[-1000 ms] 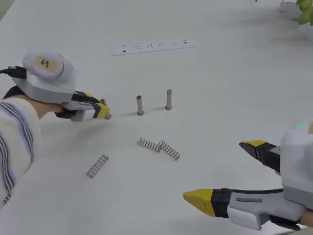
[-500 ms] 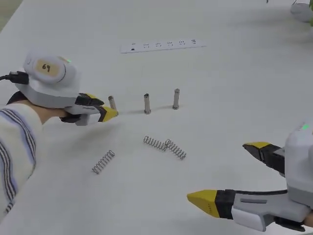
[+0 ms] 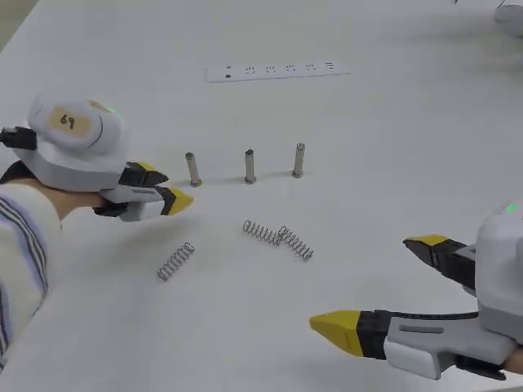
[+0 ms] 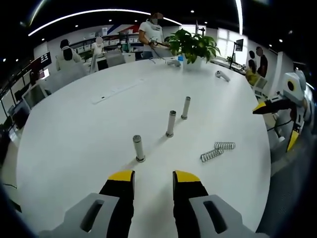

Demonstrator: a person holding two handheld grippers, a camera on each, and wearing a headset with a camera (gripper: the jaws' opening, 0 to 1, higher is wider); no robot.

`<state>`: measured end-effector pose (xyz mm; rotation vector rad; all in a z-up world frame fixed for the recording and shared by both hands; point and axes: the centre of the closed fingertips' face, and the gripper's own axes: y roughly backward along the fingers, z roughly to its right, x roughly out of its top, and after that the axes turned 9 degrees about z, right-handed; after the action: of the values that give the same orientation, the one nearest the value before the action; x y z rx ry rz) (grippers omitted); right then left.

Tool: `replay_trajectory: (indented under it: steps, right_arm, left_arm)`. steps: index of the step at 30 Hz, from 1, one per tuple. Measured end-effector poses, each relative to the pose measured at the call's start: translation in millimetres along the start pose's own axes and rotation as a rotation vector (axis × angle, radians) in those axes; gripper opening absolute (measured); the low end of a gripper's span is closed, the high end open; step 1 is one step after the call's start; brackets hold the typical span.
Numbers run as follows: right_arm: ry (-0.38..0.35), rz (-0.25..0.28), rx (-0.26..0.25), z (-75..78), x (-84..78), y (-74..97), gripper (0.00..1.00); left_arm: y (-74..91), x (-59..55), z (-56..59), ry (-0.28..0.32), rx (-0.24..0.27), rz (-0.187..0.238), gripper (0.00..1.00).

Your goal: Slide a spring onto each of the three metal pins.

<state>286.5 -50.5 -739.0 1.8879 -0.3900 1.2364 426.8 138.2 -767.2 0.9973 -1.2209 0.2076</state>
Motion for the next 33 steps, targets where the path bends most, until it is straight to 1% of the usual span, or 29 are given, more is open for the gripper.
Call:
replay_trajectory:
  steps: [3,5,6,8,13,17,20,23,26,30,33]
  right_arm:
    - [0.002,-0.005,0.004,0.1,-1.0,-0.4,0.90]
    - [-0.021,0.012,0.012,-1.4,2.0,-1.3,0.90]
    - [-0.023,0.018,0.014,-1.8,3.2,-1.2,0.90]
    - [-0.024,0.020,0.016,-2.3,4.0,-1.4,0.90]
    - [-0.008,0.000,0.022,-3.3,1.3,-2.6,0.90]
    - [-0.009,-0.002,0.033,-5.5,0.4,-6.0,0.90]
    - [-0.003,-0.010,0.038,-5.8,-1.2,-8.0,0.90]
    - [0.002,-0.015,0.042,-5.4,-1.6,-9.3,0.90]
    - [0.009,-0.020,0.041,-4.4,-1.8,-9.8,0.90]
    - [0.014,-0.023,0.040,-4.9,-1.8,-9.7,0.90]
    - [0.020,-0.030,0.040,-5.1,-2.6,-9.5,0.90]
  left_arm:
    - [4.0,-4.2,4.3,0.003,-0.006,-0.002,0.24]
    - [7.1,-10.1,5.8,-0.014,-0.003,-0.018,0.27]
    - [8.5,-11.5,6.9,-0.013,-0.005,-0.017,0.27]
    - [12.1,-14.4,10.4,0.008,-0.012,-0.016,0.25]
    - [18.8,-20.3,16.4,0.021,-0.013,-0.010,0.25]
    - [22.8,-26.0,21.6,0.074,-0.010,0.002,0.23]
    - [26.6,-32.4,25.5,0.070,-0.013,-0.012,0.23]
    - [30.5,-34.6,28.8,0.070,-0.015,-0.008,0.23]
    - [33.1,-38.4,31.7,0.072,-0.014,-0.016,0.23]
    - [36.7,-43.8,39.4,0.068,-0.026,-0.020,0.23]
    - [38.7,-49.5,40.4,0.066,-0.008,-0.038,0.25]
